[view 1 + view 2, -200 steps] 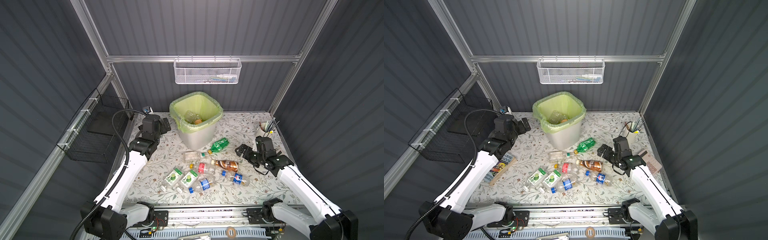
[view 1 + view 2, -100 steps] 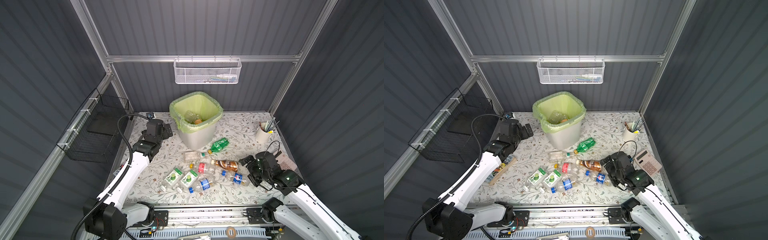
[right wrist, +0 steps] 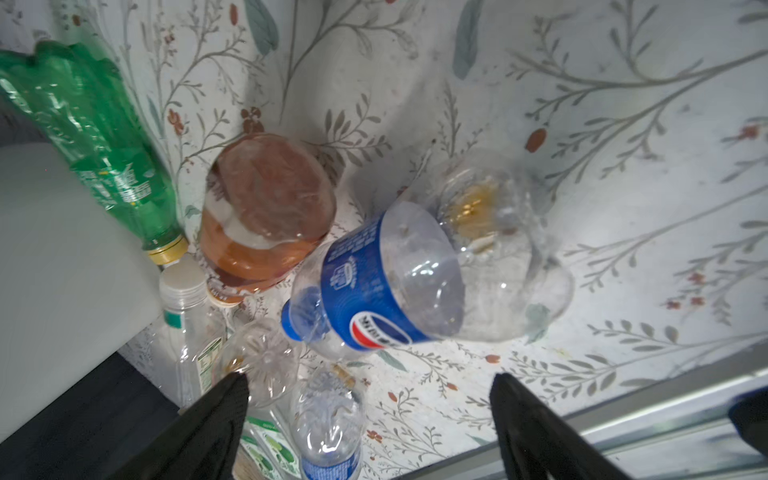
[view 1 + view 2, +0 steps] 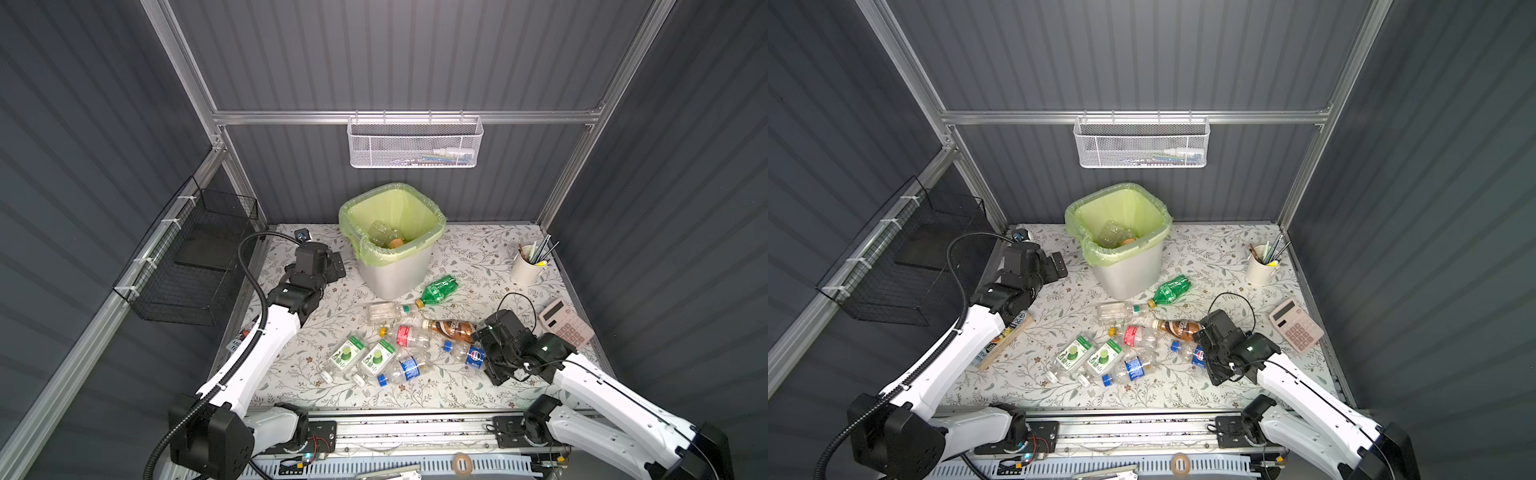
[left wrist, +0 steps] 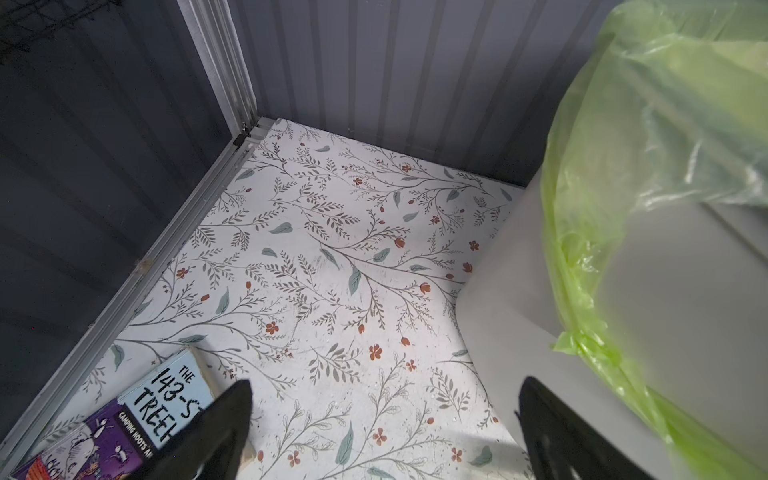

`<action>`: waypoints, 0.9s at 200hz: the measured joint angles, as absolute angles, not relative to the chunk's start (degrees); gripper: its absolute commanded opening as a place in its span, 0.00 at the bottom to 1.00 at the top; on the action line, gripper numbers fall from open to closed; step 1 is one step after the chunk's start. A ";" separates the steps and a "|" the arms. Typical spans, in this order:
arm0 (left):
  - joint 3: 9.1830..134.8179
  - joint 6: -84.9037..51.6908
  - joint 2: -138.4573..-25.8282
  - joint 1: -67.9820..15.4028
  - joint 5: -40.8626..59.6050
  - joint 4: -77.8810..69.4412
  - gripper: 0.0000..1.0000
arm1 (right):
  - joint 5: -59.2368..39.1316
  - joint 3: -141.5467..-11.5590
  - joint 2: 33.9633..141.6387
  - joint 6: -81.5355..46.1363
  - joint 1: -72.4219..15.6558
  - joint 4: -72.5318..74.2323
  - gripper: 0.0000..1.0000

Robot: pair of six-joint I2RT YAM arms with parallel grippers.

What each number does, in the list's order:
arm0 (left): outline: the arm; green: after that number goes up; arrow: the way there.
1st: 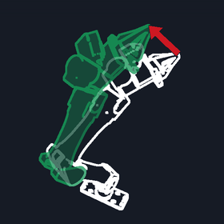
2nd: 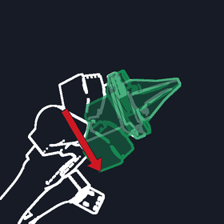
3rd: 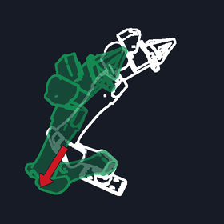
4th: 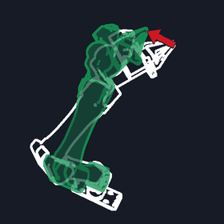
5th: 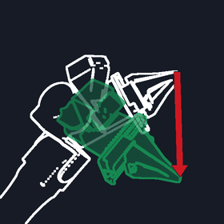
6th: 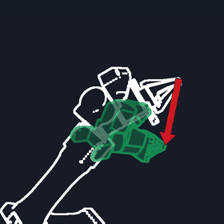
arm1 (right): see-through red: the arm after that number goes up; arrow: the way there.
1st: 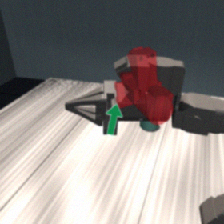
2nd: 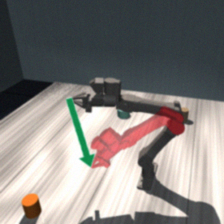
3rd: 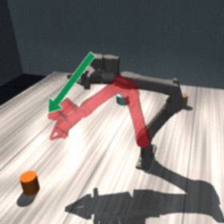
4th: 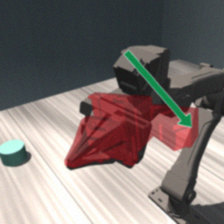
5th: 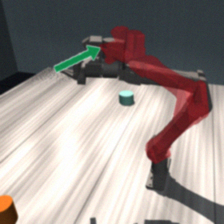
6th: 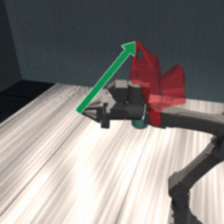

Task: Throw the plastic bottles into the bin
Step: 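Withdraw the left gripper while the right gripper grasps the clear Pepsi bottle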

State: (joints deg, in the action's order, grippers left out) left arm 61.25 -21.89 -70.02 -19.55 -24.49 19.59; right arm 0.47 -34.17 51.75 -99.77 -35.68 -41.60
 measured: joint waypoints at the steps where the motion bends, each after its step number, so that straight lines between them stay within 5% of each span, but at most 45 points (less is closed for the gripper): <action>1: 61.25 -21.89 -70.02 -19.55 -24.49 19.59 1.00 | 0.45 -34.04 51.90 -99.77 -35.70 -41.50 0.91; 180: 61.21 -21.87 -70.02 -19.55 -25.52 19.68 1.00 | 7.01 -26.39 58.35 -96.88 -35.94 -35.59 0.58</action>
